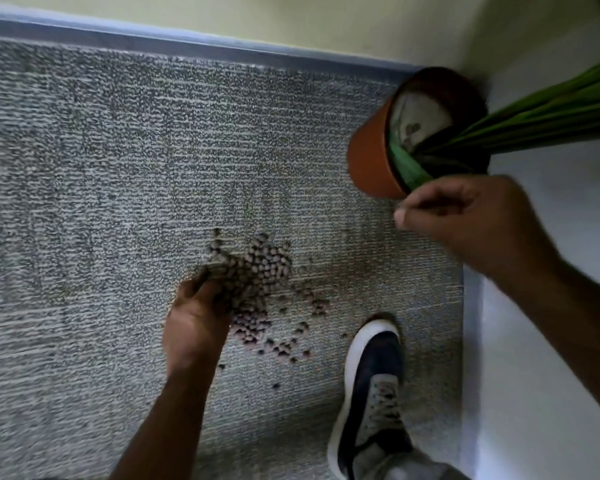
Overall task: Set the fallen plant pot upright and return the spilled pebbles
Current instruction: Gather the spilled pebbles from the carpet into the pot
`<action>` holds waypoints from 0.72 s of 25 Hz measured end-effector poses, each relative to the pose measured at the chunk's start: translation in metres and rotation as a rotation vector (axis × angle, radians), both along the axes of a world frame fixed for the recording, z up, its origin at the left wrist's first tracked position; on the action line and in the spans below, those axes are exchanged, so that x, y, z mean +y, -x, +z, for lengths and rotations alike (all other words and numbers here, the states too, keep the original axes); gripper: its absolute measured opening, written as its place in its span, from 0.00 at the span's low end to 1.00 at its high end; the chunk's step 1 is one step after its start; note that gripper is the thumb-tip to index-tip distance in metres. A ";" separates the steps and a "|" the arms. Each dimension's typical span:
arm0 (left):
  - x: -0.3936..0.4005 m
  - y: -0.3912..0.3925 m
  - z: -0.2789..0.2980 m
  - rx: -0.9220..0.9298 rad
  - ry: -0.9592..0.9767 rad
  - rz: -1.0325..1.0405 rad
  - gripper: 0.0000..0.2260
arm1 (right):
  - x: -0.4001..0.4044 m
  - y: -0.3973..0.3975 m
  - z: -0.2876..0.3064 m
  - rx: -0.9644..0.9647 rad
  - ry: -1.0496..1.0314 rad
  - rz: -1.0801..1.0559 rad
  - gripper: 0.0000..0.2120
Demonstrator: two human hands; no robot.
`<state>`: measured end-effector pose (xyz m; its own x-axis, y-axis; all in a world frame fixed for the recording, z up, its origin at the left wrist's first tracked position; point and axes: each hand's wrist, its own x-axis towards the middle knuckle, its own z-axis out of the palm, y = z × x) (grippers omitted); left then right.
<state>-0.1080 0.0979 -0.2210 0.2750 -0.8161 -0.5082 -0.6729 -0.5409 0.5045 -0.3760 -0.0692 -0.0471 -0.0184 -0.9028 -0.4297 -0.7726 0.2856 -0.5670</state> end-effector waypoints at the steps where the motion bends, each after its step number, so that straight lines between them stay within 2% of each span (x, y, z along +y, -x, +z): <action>1: 0.002 -0.001 0.000 0.014 0.000 0.019 0.12 | -0.008 0.004 0.003 0.058 0.063 0.009 0.06; 6: 0.006 0.005 0.013 0.074 0.014 0.259 0.09 | -0.032 0.003 -0.016 0.319 0.258 0.139 0.04; 10: -0.033 0.044 0.054 0.460 -0.022 0.514 0.07 | -0.032 0.014 -0.034 0.525 0.214 0.308 0.15; 13: -0.079 0.082 0.091 0.684 -0.012 0.439 0.07 | -0.009 0.027 -0.032 0.484 0.337 0.244 0.16; 15: -0.116 0.104 0.111 0.761 0.047 0.388 0.06 | 0.018 0.038 -0.026 0.426 0.460 0.137 0.13; 18: -0.169 0.131 0.125 0.816 0.078 0.370 0.05 | 0.062 0.048 -0.023 0.349 0.468 -0.017 0.09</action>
